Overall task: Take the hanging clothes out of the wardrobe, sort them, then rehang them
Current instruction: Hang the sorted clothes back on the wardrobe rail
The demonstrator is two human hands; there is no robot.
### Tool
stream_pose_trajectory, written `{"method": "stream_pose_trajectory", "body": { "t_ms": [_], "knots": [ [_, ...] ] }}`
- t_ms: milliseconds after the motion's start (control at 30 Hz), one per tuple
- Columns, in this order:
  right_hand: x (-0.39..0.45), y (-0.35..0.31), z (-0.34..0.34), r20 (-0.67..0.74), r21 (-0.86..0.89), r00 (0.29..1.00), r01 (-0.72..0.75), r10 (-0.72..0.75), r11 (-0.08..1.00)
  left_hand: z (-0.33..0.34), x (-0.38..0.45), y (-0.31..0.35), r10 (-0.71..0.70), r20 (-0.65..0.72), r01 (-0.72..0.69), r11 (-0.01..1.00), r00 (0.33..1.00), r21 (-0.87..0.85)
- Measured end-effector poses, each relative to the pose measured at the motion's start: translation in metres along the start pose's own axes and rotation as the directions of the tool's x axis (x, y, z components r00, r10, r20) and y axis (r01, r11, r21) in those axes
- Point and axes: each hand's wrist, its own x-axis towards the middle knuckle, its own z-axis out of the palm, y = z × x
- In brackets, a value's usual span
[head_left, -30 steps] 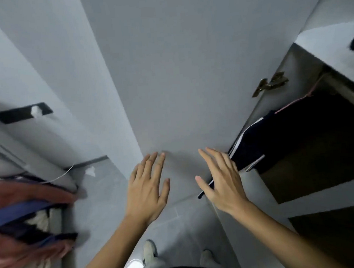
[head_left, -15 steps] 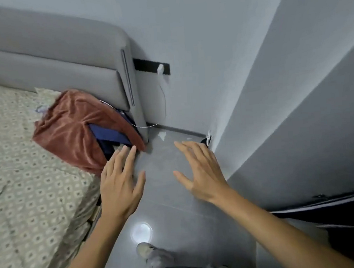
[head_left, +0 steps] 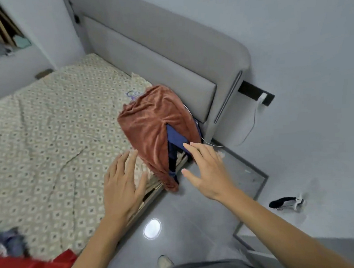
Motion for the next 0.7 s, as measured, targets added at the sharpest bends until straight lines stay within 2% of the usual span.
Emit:
{"method": "stream_pose_trajectory", "body": {
  "t_ms": [433,700],
  "knots": [
    [0.246,0.068,-0.002,0.120,0.057,0.972,0.195,-0.201,0.979,0.037,0.171,-0.006,-0.259,-0.035,0.259,0.966,0.965,0.007],
    [0.380,0.094,0.013,0.224,0.018,0.931,0.293,-0.289,0.956,0.056,0.262,-0.023,-0.352,-0.042,0.353,0.935,0.935,0.027]
  ]
}}
